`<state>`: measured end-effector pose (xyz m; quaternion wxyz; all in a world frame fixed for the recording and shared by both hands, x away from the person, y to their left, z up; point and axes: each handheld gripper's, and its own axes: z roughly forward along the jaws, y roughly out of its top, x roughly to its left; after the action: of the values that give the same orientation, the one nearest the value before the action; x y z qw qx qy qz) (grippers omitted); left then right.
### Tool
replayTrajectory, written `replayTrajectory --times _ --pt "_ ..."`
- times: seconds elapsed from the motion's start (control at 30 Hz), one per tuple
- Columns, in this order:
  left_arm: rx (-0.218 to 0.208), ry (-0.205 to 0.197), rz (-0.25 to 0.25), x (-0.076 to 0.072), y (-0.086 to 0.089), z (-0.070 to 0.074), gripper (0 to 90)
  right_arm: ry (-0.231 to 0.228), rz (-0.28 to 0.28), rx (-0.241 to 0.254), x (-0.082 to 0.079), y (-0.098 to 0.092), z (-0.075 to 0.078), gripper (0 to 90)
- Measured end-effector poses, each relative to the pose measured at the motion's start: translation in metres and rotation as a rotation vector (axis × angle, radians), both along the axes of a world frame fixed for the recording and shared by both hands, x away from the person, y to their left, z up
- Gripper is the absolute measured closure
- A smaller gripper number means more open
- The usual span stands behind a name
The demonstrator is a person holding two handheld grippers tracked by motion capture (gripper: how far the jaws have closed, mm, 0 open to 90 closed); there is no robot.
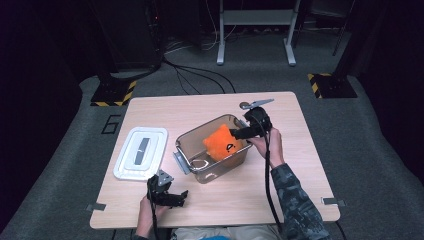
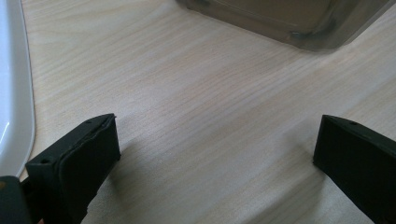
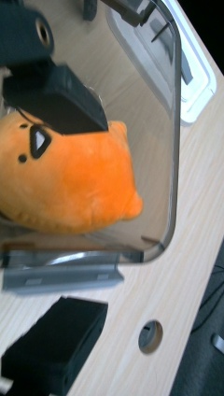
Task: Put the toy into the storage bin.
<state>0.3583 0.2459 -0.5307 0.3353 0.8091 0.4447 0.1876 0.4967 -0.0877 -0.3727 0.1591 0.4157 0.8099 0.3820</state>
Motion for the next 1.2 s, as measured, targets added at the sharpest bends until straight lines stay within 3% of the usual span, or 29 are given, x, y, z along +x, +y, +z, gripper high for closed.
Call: replayTrajectory --times 0.17,0.37,0.67,0.77,0.8,0.97,1.03,1.07,1.2 --pt "0.000 0.000 0.000 0.000 0.000 0.000 0.1 -0.029 -0.042 0.027 -0.004 -0.025 0.002 1.1" --pt "0.000 0.000 0.000 0.000 0.000 0.000 0.1 -0.041 -0.083 0.045 -0.007 -0.048 -0.001 0.0" --pt "0.000 0.000 0.000 0.000 0.000 0.000 0.1 -0.051 -0.174 0.083 -0.012 -0.089 -0.017 0.0" --pt "0.000 0.000 0.000 0.000 0.000 0.000 0.1 -0.043 -0.198 0.085 -0.014 -0.101 -0.026 0.0" --pt "0.000 0.000 0.000 0.000 0.000 0.000 0.1 -0.031 -0.219 0.080 -0.014 -0.109 -0.036 0.0" --pt "0.000 0.000 0.000 0.000 0.000 0.000 0.1 -0.010 -0.239 0.074 -0.014 -0.120 -0.054 0.0" --pt "0.004 -0.002 -0.002 0.000 0.000 0.000 0.1 0.000 -0.255 0.055 -0.013 -0.124 -0.067 0.0" --pt "0.005 -0.002 -0.002 0.000 0.000 0.000 0.1 0.025 -0.263 0.054 -0.011 -0.128 -0.082 0.0" --pt "0.005 -0.002 -0.002 0.000 0.000 0.000 0.1 0.046 -0.268 0.041 -0.010 -0.131 -0.099 0.0"
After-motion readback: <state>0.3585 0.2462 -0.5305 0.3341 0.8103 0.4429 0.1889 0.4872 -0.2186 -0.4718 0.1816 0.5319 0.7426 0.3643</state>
